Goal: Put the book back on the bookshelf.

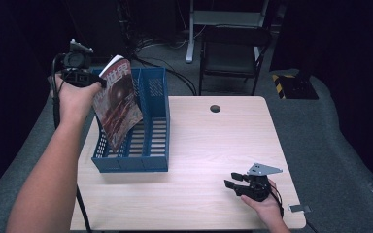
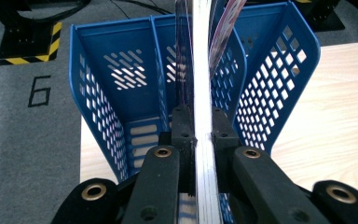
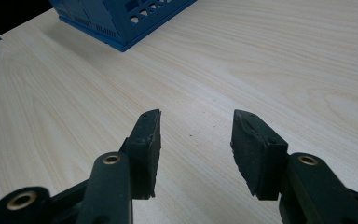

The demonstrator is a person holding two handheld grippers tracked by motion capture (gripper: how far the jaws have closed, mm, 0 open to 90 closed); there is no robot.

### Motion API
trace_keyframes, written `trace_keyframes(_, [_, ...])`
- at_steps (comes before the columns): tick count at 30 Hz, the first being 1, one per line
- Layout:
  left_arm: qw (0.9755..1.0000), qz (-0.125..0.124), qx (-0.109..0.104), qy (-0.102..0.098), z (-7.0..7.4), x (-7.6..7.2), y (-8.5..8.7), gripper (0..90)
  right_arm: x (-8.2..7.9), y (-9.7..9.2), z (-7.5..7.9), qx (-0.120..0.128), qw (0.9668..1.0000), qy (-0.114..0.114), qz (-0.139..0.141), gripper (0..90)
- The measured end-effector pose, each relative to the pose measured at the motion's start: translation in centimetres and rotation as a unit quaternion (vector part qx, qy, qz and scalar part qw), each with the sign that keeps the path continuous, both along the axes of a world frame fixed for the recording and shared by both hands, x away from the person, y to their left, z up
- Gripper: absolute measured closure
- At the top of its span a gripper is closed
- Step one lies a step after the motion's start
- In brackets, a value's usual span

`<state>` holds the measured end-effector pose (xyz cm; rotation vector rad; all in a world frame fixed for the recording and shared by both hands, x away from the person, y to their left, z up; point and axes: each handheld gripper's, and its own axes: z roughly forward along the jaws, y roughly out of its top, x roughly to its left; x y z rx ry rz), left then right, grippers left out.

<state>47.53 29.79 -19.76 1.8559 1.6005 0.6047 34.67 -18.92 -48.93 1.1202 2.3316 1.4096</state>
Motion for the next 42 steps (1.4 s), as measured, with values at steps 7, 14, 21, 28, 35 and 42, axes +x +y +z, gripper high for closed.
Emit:
trace_keyframes(7, [1.0,0.0,-0.005,0.003,-0.7,0.5,-0.4,84.0,0.0,0.0,0.0,0.0,1.0,-0.002,-0.002,52.3])
trace_keyframes(14, [1.0,0.003,-0.008,-0.003,-1.3,0.9,-0.7,84.0,-0.1,-0.1,0.0,0.004,1.0,-0.002,-0.005,52.3])
trace_keyframes(21, [0.9999,0.003,-0.013,0.007,-2.6,1.2,-0.8,84.0,-0.1,-0.1,0.0,0.003,1.0,-0.002,-0.003,52.3])
trace_keyframes(28, [0.9998,0.009,-0.018,0.009,-4.4,1.3,-0.7,84.0,-0.1,0.0,0.0,0.001,1.0,0.001,0.0,52.3])
trace_keyframes(35, [0.9997,0.009,-0.014,0.019,-6.1,1.6,-0.8,84.0,0.0,0.0,0.0,0.0,1.0,-0.001,0.001,52.3])
trace_keyframes(42, [0.9996,0.009,-0.016,0.023,-7.5,1.8,-1.0,84.0,0.0,0.0,0.0,-0.001,1.0,-0.001,0.002,52.3])
